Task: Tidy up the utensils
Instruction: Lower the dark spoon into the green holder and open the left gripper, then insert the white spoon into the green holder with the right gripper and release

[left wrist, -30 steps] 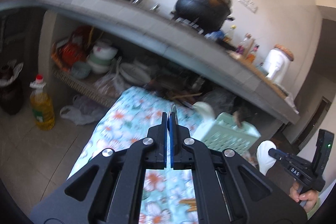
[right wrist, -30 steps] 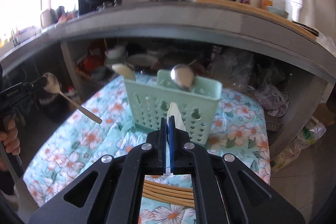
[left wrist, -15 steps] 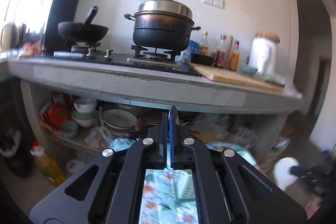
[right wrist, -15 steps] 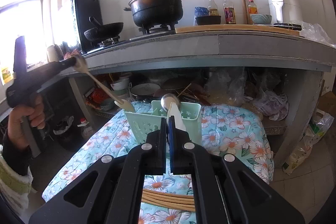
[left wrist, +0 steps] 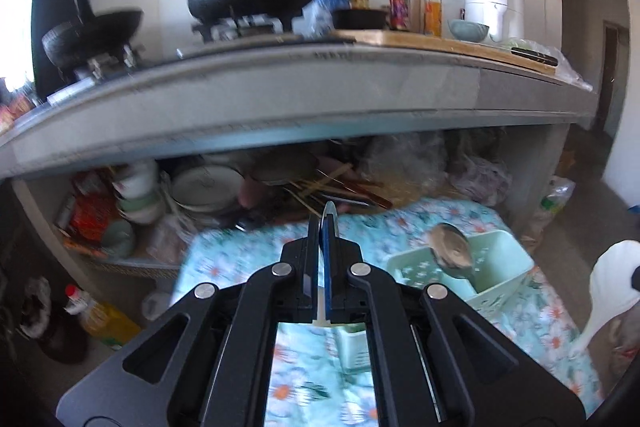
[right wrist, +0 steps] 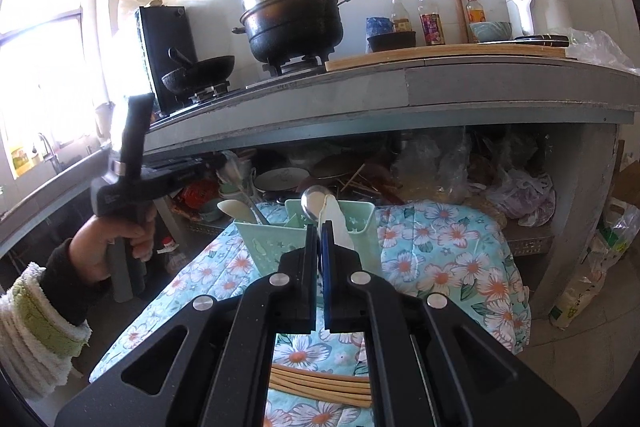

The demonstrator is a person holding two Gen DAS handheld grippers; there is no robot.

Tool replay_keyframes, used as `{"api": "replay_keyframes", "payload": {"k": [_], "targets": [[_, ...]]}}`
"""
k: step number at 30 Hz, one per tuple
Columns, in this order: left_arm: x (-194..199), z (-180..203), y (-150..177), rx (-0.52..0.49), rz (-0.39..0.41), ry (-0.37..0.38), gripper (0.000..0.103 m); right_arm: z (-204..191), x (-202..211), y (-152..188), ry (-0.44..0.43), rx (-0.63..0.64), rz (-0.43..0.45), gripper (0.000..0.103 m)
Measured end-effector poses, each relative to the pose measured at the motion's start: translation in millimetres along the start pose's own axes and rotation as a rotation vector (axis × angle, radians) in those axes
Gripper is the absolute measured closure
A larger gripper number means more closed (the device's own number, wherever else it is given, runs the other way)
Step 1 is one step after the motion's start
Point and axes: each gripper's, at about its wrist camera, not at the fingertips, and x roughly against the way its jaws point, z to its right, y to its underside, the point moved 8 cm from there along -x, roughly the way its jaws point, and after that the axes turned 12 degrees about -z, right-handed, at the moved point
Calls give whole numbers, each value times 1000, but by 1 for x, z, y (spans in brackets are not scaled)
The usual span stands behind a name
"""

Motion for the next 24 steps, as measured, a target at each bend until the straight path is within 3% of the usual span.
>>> {"api": "replay_keyframes", "payload": {"k": [4,10,14,17,24], "targets": [[-14,1,5,84,-24,151,99,7,1,-1,-11,-21,-2,101],[-8,0,9,145,6,268,95,12,4,-6,-30,-50,1,101],[13,-2,10,151,52,287,91,12,10,-17,-67,-62,26,101],[34,-7,18,150,84,276,81,8,17,-33,-120,-68,60,101],[60,-16,67,158,66,228,44,0,20,-80,-282,-102,127,101]]}}
